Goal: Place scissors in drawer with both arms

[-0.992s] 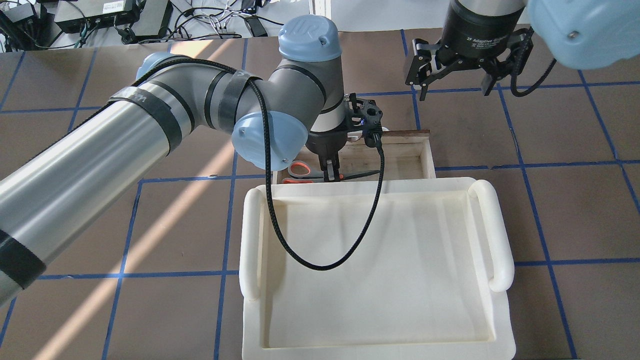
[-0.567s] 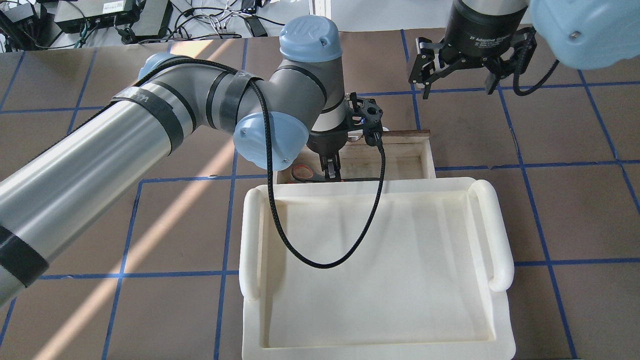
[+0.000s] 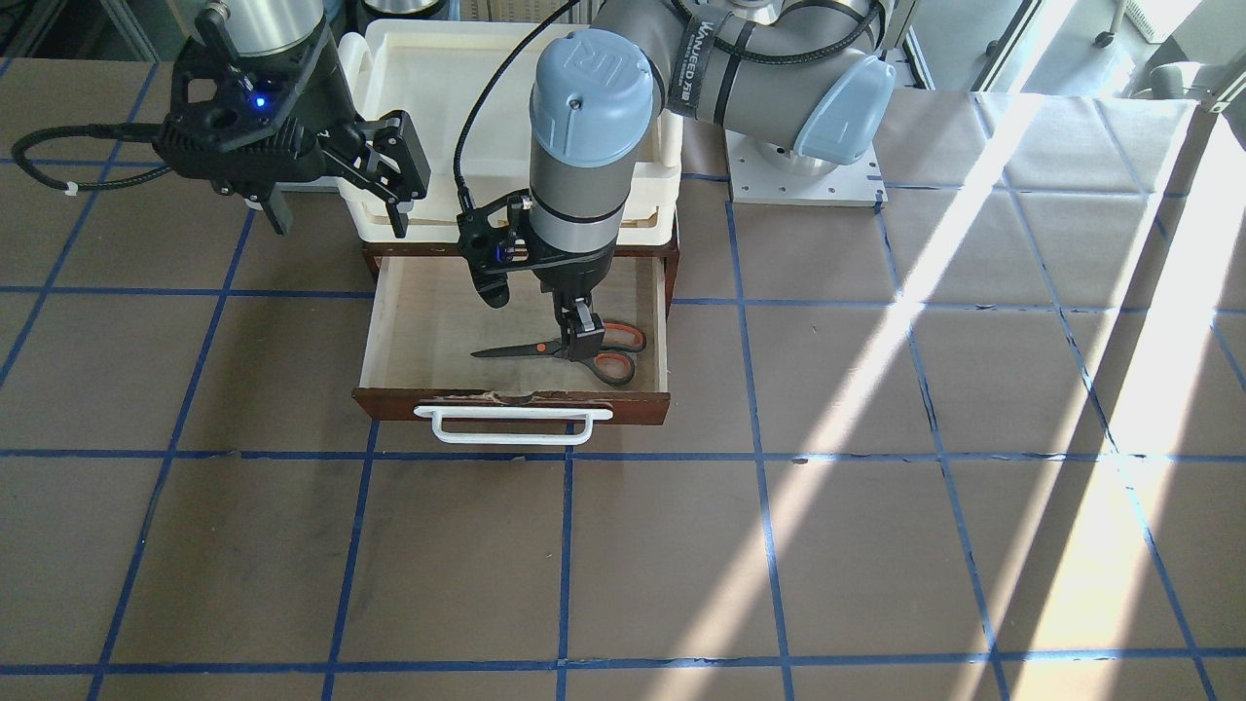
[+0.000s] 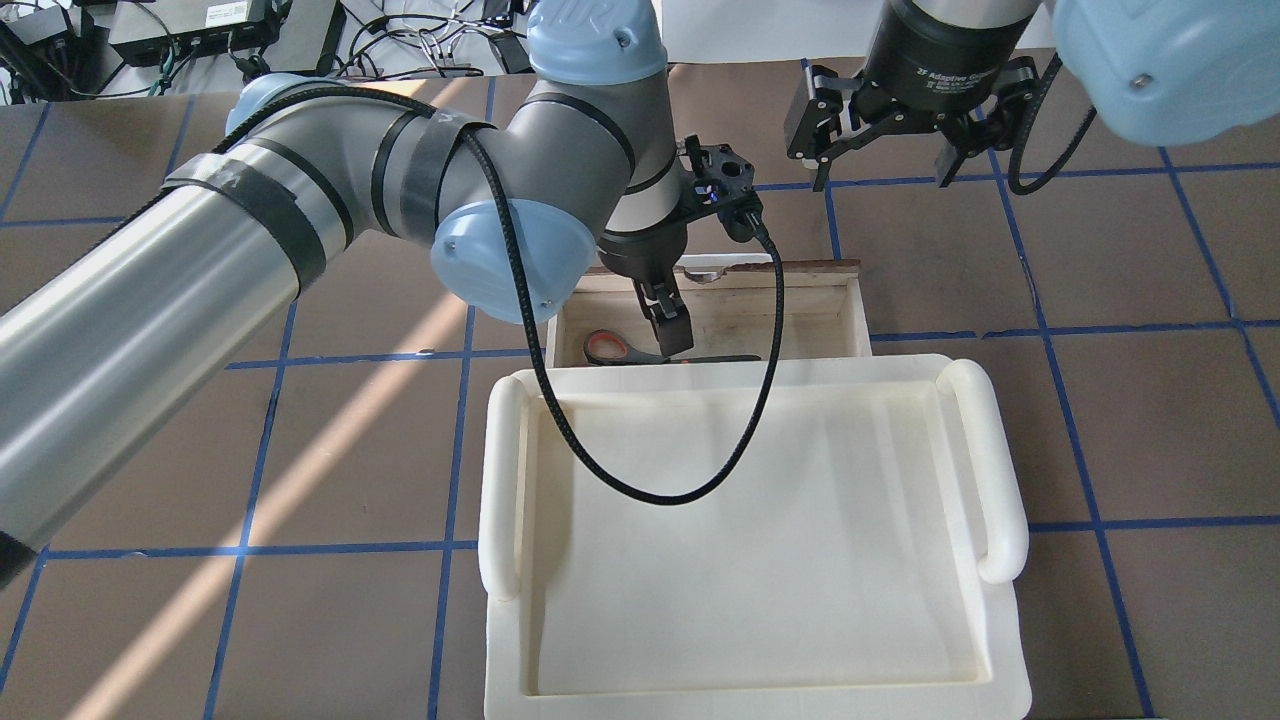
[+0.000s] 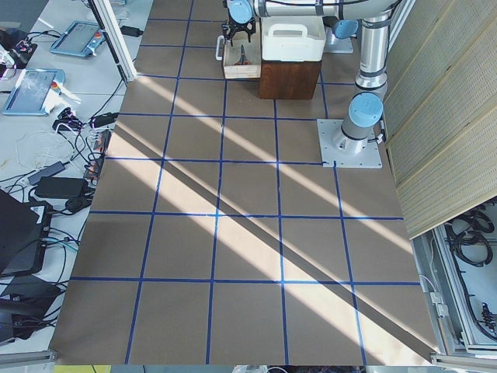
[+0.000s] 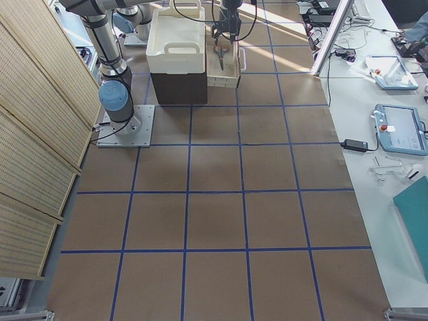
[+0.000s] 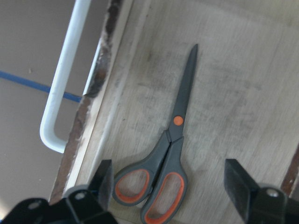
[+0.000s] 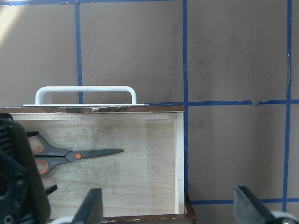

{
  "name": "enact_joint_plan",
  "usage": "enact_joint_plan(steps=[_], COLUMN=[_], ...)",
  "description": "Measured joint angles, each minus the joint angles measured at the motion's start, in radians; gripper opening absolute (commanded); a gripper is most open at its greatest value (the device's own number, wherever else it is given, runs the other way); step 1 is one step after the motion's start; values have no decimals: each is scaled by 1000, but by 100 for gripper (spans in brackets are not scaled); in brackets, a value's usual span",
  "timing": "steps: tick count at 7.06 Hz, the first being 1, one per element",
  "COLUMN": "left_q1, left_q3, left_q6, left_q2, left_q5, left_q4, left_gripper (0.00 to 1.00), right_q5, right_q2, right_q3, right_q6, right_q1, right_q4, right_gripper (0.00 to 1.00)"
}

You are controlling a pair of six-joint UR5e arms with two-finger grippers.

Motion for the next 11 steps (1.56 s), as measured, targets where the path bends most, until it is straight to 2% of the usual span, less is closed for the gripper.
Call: enact_joint_plan(steps=[2, 7, 11], left_q1=[58, 344, 407], left_q3=[34, 25, 12], left_q6=[-238, -481, -617], left_q2=[44, 131, 206], left_q5=[2, 13, 114], left_q4=[13, -4, -129], left_gripper=[100, 100, 100], right_q5=[8, 33, 32], right_q2=[-1, 6, 12], right_q3=[0, 1, 25], right_q6=[3, -5, -99], right_q1=[2, -13, -87], right_q4=[-1, -47, -48], right_gripper=[100, 100, 100])
